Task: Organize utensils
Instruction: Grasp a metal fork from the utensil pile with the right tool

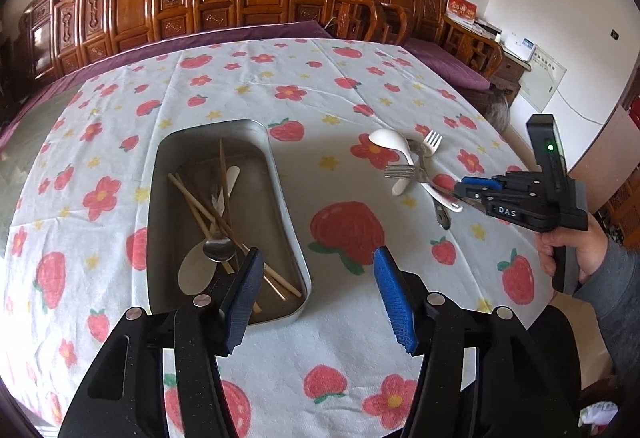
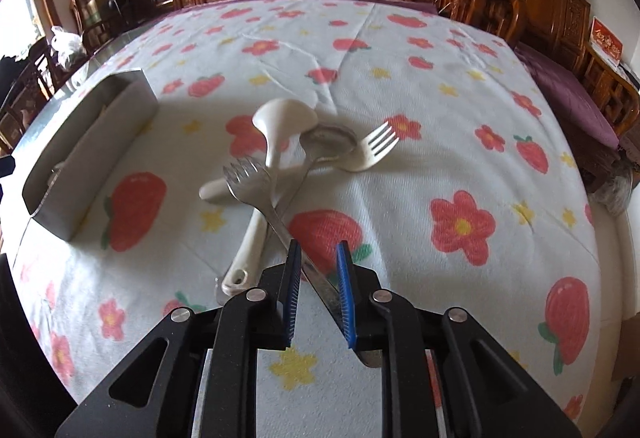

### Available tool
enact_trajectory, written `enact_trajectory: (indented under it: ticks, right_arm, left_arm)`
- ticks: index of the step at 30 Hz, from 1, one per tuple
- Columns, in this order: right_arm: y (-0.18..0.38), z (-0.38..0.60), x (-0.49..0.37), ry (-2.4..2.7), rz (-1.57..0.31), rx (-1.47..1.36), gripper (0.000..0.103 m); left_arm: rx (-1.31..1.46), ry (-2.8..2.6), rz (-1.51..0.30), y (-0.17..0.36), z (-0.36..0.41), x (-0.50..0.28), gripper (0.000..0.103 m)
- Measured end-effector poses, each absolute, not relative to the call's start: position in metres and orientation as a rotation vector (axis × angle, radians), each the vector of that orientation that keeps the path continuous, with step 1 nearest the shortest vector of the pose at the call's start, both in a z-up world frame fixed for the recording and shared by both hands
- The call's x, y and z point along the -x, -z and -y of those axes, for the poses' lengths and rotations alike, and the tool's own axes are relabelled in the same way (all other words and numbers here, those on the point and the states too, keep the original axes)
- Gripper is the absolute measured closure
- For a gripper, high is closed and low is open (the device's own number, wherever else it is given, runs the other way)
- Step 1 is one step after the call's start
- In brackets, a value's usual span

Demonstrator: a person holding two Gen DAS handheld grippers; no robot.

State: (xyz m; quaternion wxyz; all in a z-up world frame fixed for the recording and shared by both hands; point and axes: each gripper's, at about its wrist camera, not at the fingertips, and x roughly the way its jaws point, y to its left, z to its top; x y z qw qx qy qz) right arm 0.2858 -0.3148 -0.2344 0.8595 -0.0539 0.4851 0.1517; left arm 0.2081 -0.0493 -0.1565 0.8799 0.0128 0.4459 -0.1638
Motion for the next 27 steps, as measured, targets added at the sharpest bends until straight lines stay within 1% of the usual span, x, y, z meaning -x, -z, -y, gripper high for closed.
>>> enact_trajectory:
  ticks: [6,8,10,13,14,15,16,18,19,20,25,27]
  right_arm:
    - [0.241,0.298,-0.290,-0.368,-1.036,0.186,0.083]
    - [0.241,0.291,-0.293,-0.377,-1.034,0.222,0.079]
    - [0.241,0.287,-0.298,-0.395,-1.041,0.228,0.078]
    - [0.241,0.284,-0.305,-0.441,-1.058,0.225,0.065]
    - [0.241,0.282,-0.306,-0.453,-1.060,0.231,0.062]
    - [0.240,0.280,-0.307,-0.452,-1.059,0.241,0.062]
    - [0.240,0.279,-0.307,-0.451,-1.058,0.247,0.063]
    - [0.240,0.278,-0.306,-0.459,-1.054,0.252,0.070]
    - [0.239,0.278,-0.305,-0.457,-1.050,0.252,0.082]
    - [0.239,0.278,-0.305,-0.455,-1.050,0.249,0.087]
    - [0.238,0.278,-0.296,-0.462,-1.036,0.250,0.094]
    - [0.235,0.280,-0.290,-0.462,-1.028,0.232,0.095]
  left_arm:
    - [-0.028,0.347,-0.936,0.159,0.053,-0.206,0.048]
    - [-0.032,0.346,-0.940,0.160,0.055,-0.205,0.048]
    - [-0.035,0.348,-0.943,0.161,0.056,-0.205,0.048]
    - [-0.040,0.347,-0.947,0.162,0.058,-0.204,0.048]
    - [-0.041,0.347,-0.948,0.163,0.058,-0.204,0.048]
    - [-0.042,0.346,-0.949,0.163,0.058,-0.205,0.048]
    - [-0.043,0.347,-0.951,0.163,0.059,-0.205,0.048]
    - [-0.046,0.350,-0.951,0.163,0.061,-0.205,0.048]
    - [-0.049,0.352,-0.952,0.163,0.062,-0.205,0.048]
    - [-0.051,0.353,-0.952,0.163,0.064,-0.205,0.048]
    - [-0.064,0.363,-0.956,0.166,0.073,-0.207,0.048]
    - [-0.066,0.365,-0.957,0.167,0.077,-0.209,0.048]
